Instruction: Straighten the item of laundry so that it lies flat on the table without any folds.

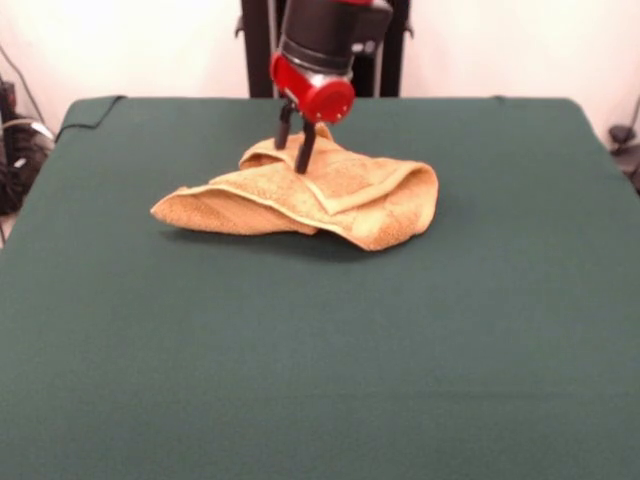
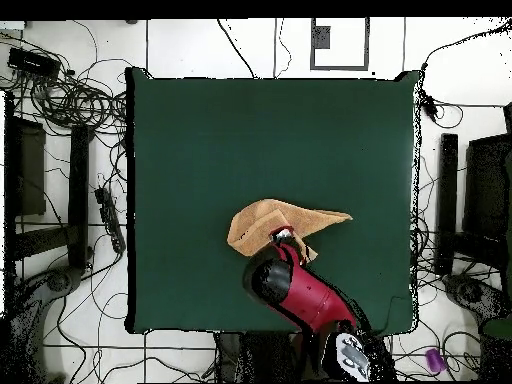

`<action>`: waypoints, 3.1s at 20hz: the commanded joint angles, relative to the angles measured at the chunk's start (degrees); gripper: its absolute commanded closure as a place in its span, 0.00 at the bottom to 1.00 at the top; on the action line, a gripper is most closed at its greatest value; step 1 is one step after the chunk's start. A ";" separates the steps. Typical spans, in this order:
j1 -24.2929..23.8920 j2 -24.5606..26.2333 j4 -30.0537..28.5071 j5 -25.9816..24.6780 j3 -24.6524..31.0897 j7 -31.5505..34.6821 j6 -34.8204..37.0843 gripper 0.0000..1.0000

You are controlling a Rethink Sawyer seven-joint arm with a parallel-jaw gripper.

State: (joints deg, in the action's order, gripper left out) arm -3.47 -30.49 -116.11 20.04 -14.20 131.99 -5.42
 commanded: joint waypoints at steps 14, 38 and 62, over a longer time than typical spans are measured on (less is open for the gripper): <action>9.04 -4.94 -3.01 3.89 -4.72 9.88 13.69 0.00; -0.35 -4.44 -4.51 -0.43 5.04 9.86 4.63 1.00; 0.93 -3.49 -3.66 2.98 4.98 10.62 4.94 0.00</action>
State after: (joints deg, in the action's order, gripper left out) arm -5.24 -37.95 -118.52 19.29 -12.87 131.99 -6.86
